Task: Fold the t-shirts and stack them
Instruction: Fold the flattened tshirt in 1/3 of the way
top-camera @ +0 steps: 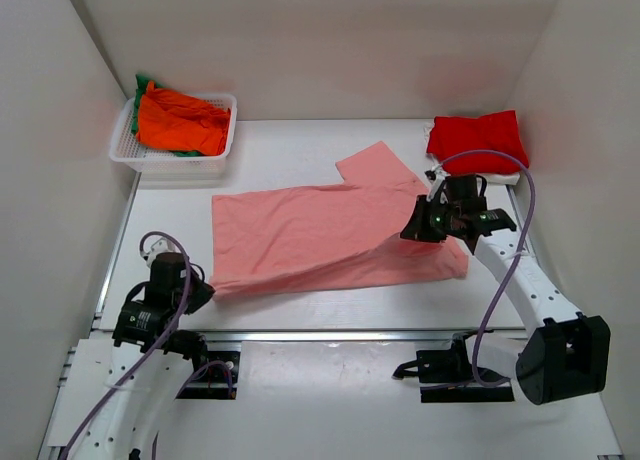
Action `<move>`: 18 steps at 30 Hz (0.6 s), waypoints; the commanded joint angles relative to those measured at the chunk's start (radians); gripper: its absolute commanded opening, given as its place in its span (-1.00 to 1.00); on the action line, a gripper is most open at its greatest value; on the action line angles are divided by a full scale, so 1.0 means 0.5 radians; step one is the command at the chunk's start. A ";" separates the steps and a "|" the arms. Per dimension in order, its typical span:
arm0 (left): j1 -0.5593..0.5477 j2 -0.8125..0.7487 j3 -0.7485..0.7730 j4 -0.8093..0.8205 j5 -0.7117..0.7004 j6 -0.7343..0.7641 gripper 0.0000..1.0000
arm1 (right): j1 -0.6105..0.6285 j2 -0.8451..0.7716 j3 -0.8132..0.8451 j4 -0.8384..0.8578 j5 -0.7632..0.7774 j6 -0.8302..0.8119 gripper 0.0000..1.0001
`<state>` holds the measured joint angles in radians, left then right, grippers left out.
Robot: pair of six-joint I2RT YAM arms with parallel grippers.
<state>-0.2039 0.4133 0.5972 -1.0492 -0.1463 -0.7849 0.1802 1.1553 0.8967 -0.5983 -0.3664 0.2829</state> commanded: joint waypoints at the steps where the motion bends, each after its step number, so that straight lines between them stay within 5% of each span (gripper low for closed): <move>1: -0.043 0.032 0.054 -0.181 -0.042 -0.118 -1.00 | 0.075 0.000 0.090 -0.043 0.015 -0.072 -0.99; 18: 0.003 -0.060 0.263 -0.417 -0.023 -0.050 -1.00 | 0.137 -0.390 0.308 -0.546 0.074 -0.170 -1.00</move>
<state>-0.2043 0.3889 0.6914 -1.2205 -0.1459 -0.8124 0.2478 0.9718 1.0168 -0.8509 -0.3115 0.2089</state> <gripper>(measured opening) 0.016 0.016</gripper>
